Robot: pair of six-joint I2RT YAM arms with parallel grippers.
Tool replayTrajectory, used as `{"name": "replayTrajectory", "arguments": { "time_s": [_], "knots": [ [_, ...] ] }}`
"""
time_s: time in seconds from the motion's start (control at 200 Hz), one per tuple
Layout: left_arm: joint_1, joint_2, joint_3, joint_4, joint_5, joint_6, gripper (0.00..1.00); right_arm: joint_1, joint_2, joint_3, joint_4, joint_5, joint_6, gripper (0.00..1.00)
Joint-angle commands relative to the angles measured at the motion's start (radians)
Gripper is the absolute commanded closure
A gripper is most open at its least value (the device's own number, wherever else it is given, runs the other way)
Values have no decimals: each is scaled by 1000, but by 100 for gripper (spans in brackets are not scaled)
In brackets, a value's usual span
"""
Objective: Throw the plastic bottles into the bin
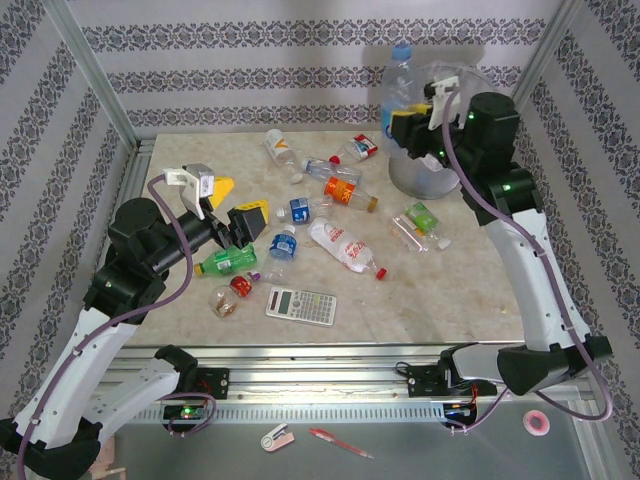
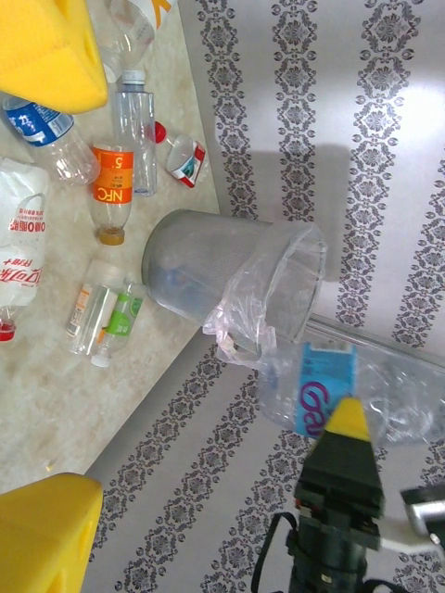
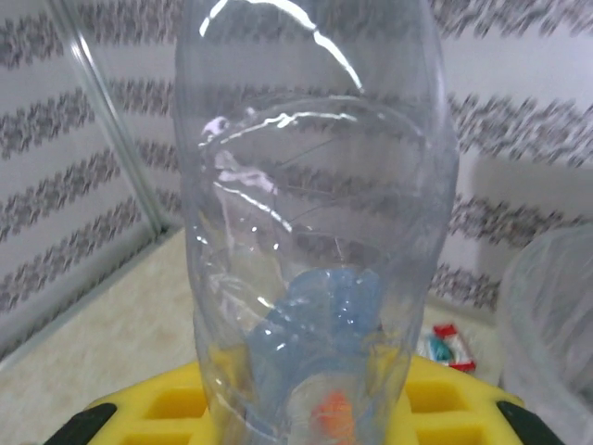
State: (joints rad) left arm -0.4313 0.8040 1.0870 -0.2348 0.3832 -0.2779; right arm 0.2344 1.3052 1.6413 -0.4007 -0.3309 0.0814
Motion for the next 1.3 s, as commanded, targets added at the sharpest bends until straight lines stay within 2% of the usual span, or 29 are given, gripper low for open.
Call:
{"name": "replayTrajectory", "arguments": {
  "time_s": [0.0, 0.505, 0.964, 1.299],
  "knots": [
    [-14, -3, -1, 59, -1, -7, 0, -21, -37, 22, 165, -3, 20, 76],
    [-14, 13, -4, 84, 12, -20, 0, -68, -83, 56, 448, 89, 5, 77],
    [-14, 29, -4, 91, 9, -7, 0, -91, -65, 90, 493, 113, -12, 79],
    [-14, 37, 8, 79, 1, -6, 0, -180, 36, 98, 498, 94, 40, 79]
  ]
}}
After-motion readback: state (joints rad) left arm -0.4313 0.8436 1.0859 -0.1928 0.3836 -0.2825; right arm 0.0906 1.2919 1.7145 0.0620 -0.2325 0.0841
